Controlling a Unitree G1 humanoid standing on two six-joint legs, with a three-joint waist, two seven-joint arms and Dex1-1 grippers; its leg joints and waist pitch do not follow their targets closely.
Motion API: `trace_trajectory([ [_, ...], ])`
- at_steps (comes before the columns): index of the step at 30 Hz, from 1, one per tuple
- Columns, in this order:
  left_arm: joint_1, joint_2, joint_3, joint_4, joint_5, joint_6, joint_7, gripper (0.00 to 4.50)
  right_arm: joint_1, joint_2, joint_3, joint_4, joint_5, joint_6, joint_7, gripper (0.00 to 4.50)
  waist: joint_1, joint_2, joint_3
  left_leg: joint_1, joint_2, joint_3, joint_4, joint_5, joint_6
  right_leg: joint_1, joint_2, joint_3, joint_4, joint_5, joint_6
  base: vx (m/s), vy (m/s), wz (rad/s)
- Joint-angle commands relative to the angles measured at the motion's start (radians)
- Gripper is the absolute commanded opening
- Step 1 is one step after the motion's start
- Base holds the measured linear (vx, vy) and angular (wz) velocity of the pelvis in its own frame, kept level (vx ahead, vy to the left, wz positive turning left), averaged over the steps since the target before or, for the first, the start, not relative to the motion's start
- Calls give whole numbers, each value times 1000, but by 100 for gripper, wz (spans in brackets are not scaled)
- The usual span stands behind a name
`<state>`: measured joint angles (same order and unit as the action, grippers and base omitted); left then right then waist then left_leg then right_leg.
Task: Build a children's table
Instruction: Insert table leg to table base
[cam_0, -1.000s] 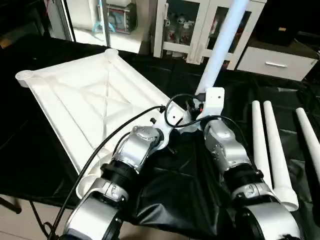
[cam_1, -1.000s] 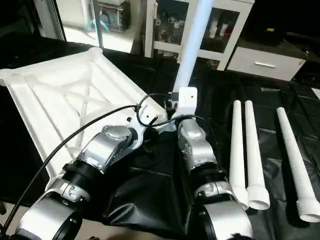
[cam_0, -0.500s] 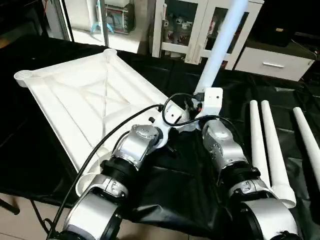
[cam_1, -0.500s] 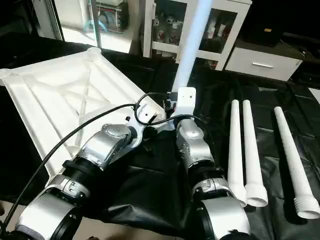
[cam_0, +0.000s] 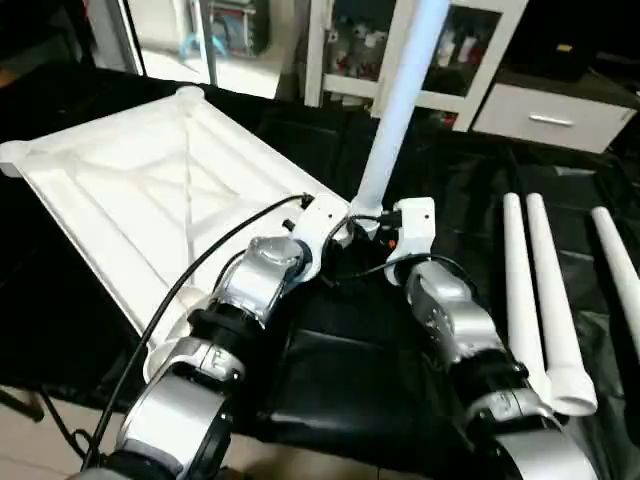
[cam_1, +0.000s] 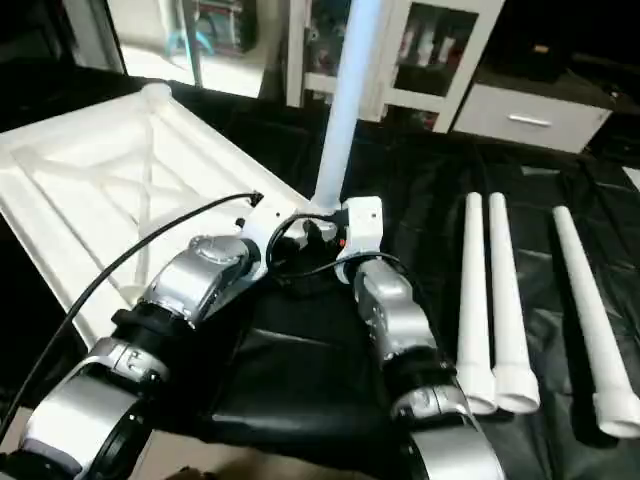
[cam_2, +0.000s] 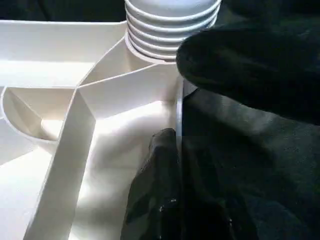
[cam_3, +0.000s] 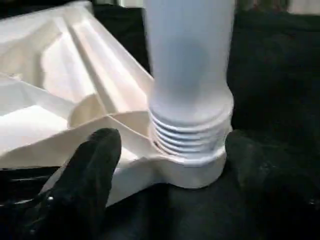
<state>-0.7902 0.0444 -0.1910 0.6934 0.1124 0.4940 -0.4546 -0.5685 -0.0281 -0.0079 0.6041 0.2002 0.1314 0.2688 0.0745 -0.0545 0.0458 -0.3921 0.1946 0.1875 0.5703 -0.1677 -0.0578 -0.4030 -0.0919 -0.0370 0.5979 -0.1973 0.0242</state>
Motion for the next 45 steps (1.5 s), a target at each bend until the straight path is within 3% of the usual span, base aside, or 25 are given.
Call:
trace_trajectory([
  [1, -15, 4, 13, -13, -10, -37, -4, 0, 26, -24, 1, -80, 15, 36, 24, 406, 15, 1, -73, 30, 29, -5, -42, 15, 128, 59, -42, 24, -27, 247, -294, 0, 0, 0],
  [8, 1, 11, -10, -24, -15, -62, -46, 0, 108, -83, -18, -275, 45, 123, 60, 446, 28, -2, -69, 32, 28, -4, -45, -21, 101, 58, -42, 26, -32, 178, -270, 0, 0, 0],
  [11, 32, 28, -40, -57, -16, -103, -109, 0, 175, -160, -13, -399, 78, 187, 149, 446, 30, 0, -66, 31, 29, -4, -47, -54, 91, 58, -43, 27, -37, 135, -259, 0, 0, 0],
  [13, 66, 50, -63, -92, -17, -115, -163, 0, 241, -246, 0, -475, 99, 222, 260, 446, 42, -5, -66, 30, 32, -5, -45, -51, 95, 63, -43, 28, -35, 149, -247, 0, 0, 0],
  [18, 121, 78, -69, -156, -56, -145, -256, 0, 320, -339, -5, -540, 149, 240, 394, 446, 45, -2, -58, 32, 34, -4, -53, -157, 70, 54, -48, 29, -53, -18, -232, 0, 0, 0],
  [22, 169, 115, -90, -223, -83, -166, -341, 0, 359, -400, -7, -576, 180, 253, 482, 446, 45, 3, -58, 31, 37, -6, -55, -187, 55, 49, -50, 29, -57, -97, -216, 0, 0, 0],
  [31, 290, 223, -145, -428, -155, -149, -592, 0, 374, -471, -1, -618, 239, 274, 634, 446, 52, 0, -58, 30, 38, -2, -54, -158, 58, 41, -47, 28, -51, -102, -207, 0, 0, 0],
  [45, 359, 309, -188, -556, -171, -113, -709, 0, 370, -567, 71, -607, 220, 254, 813, 446, 53, -2, -58, 29, 36, 0, -50, -155, 58, 40, -46, 29, -48, -114, -204, 0, 0, 0],
])
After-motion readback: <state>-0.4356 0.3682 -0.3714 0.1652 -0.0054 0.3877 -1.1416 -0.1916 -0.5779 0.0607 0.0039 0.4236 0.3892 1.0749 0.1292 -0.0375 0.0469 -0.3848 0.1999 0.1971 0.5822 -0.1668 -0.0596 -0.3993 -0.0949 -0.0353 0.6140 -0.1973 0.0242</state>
